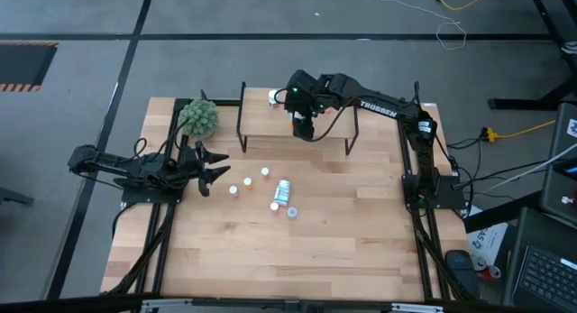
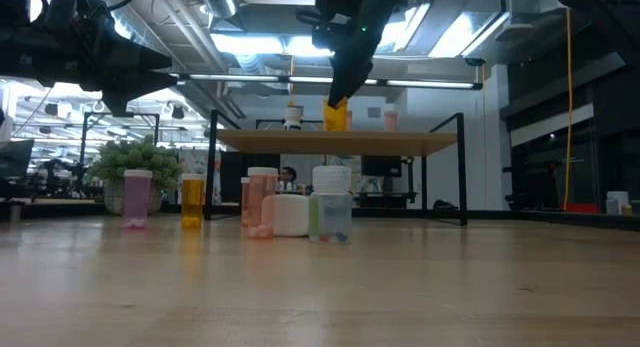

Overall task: Pick and place medicine bottles onto shelf by color
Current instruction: Put the large orange pill bottle on the shelf, then put the purple pill bottle on the shelf

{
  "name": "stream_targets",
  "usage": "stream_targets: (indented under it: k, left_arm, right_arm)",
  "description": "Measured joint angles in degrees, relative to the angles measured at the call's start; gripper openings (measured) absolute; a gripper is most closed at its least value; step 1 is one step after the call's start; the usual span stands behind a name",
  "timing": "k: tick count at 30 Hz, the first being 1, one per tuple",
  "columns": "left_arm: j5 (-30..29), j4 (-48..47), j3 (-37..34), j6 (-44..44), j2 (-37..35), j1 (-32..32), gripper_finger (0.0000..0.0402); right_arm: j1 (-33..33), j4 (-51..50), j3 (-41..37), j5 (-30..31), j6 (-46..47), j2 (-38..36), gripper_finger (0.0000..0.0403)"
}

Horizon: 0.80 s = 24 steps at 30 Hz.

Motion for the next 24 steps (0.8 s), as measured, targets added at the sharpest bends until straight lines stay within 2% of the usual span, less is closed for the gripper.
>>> stream_targets:
  k: [9,16,18,24]
  left_arm:
    - [0.0,0.0,-0.02,0.0,0.0,0.02,0.0186]
    - [0.0,0.01,-0.01,-0.02,0.0,0.01,0.0186]
    - [0.0,0.02,0.0,-0.02,0.0,0.02,0.0186]
    - [0.0,0.02,0.0,-0.05,0.0,0.0,0.0186]
  right_arm:
    - [0.13,0.99,1.51,0.0,-0.13,-0.06,0.0273]
    - [0.7,-0.21,8.37,-1.61,0.6,-0.07,0.0273]
    - [1.42,-1.45,11.02,-5.42,2.11,-0.07,0.0273]
    - [4.83,-7.53,16.4,-22.55,5.29,-0.11,0.0273]
